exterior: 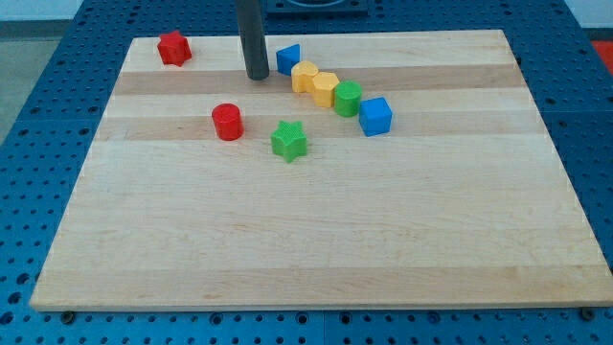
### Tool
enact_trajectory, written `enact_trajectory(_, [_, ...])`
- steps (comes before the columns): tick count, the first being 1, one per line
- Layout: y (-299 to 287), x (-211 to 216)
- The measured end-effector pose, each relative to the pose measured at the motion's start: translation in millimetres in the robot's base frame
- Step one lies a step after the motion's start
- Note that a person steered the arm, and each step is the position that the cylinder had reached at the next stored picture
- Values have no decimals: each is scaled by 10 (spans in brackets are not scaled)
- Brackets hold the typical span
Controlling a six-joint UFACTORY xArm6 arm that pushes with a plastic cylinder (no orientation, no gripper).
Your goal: Push blue triangle vertical to the yellow hexagon
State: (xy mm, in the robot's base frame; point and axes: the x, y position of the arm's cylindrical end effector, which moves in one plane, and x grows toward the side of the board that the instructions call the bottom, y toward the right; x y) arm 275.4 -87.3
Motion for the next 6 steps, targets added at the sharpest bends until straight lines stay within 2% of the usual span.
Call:
enact_trajectory(3, [470, -178])
enact_trajectory(6, [632, 80])
